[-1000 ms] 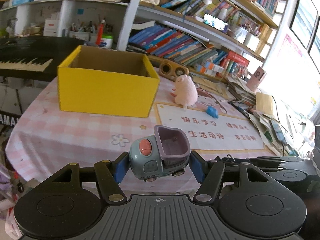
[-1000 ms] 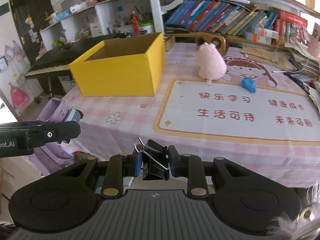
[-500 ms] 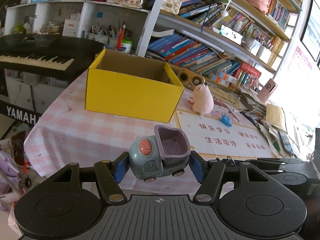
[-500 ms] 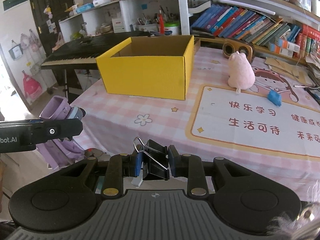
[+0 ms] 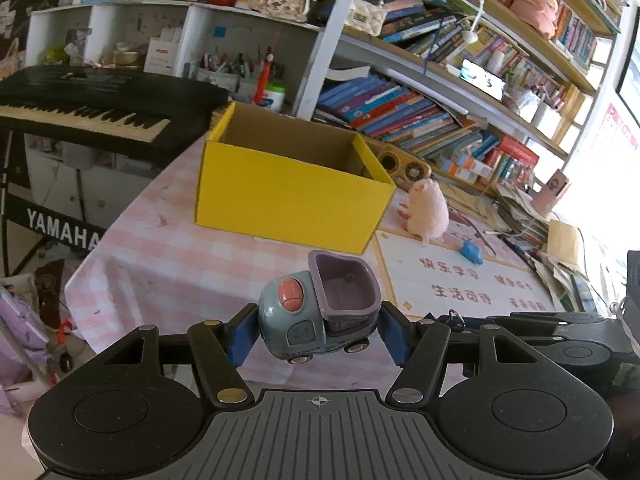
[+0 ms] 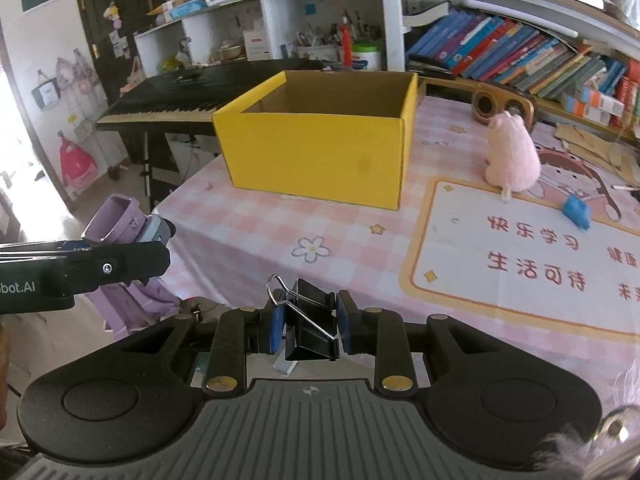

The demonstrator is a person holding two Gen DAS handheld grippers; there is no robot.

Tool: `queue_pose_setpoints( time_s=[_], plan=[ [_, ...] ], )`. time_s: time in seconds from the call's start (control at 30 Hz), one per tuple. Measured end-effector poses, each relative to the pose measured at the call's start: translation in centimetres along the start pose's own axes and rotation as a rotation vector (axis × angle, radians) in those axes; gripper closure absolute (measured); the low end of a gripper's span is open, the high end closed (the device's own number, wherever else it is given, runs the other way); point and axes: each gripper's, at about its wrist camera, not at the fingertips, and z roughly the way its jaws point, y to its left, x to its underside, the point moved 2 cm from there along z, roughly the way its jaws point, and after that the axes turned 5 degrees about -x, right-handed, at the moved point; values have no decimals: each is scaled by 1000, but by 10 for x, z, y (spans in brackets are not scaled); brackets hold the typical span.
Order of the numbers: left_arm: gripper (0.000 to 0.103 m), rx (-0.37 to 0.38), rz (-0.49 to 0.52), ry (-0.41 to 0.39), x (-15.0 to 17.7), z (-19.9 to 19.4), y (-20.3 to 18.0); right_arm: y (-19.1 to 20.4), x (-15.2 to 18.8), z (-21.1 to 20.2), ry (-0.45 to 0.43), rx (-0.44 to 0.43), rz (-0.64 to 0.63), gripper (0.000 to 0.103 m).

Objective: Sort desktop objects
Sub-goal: 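Carry the binder clip and grey toy car with both tools toward the yellow box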

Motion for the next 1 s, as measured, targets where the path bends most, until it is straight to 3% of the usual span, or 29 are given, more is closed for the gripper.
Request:
queue_pose_setpoints(
  time_s=[0.4, 1.0],
  plan=[
    [40, -18, -20, -57, -38, 25, 2, -11, -42, 24, -20, -32, -24, 78],
    [40, -75, -10, -216, -132, 85, -11, -59, -155, 52, -169, -84, -91, 78]
  ],
)
